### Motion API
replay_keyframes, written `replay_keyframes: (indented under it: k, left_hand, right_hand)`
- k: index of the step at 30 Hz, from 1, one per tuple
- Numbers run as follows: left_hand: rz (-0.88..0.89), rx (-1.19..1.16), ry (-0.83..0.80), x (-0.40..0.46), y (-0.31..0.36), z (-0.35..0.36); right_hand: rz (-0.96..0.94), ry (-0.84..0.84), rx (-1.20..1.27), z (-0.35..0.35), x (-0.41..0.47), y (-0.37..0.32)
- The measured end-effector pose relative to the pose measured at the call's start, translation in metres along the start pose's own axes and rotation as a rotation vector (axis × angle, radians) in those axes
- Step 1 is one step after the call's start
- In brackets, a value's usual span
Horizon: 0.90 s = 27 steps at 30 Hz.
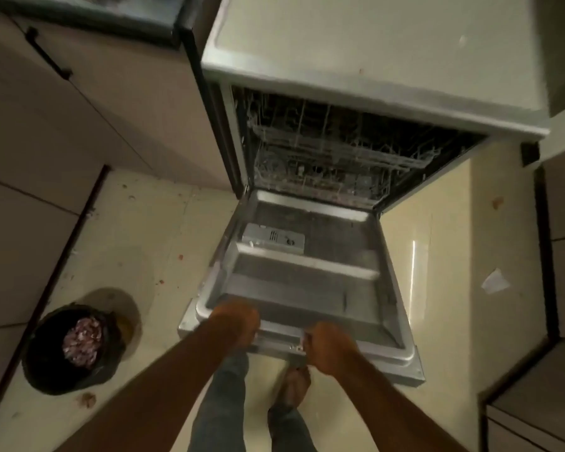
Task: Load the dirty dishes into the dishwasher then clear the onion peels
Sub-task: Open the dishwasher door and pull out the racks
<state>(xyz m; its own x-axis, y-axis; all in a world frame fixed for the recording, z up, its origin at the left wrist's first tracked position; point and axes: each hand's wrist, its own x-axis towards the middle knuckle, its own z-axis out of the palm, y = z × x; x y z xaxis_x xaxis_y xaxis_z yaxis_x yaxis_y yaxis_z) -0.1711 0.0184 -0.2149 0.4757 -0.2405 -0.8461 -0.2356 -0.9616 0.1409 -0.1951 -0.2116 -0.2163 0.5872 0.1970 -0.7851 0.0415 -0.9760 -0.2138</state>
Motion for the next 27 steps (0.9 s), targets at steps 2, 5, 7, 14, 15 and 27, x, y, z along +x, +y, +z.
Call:
replay_keyframes:
  k: [2, 5, 7, 14, 15, 27]
  left_hand:
    - [-0.007, 0.01, -0.018, 0.007, 0.002, 0.018]
    - [0.016, 0.035, -0.043, 0.017, 0.008, 0.045]
    - [-0.013, -0.036, -0.035, 0.02, 0.012, 0.059]
    - [0.011, -0.044, -0.058, 0.041, 0.005, 0.11]
    - [0.014, -0.05, -0.059, 0.045, 0.004, 0.116]
    - [0.025, 0.06, -0.046, 0.108, -0.006, 0.218]
  right_hand:
    - [-0.016, -0.026, -0.016, 0.016, 0.008, 0.005]
    - [-0.039, -0.058, -0.039, 0.035, 0.017, 0.007]
    - [-0.046, -0.068, -0.028, 0.049, 0.021, 0.006]
    - [-0.037, -0.131, -0.052, 0.088, 0.047, 0.004]
    - [-0.034, -0.138, -0.062, 0.091, 0.051, 0.005]
    - [-0.001, -0.106, -0.057, 0.18, 0.102, 0.021]
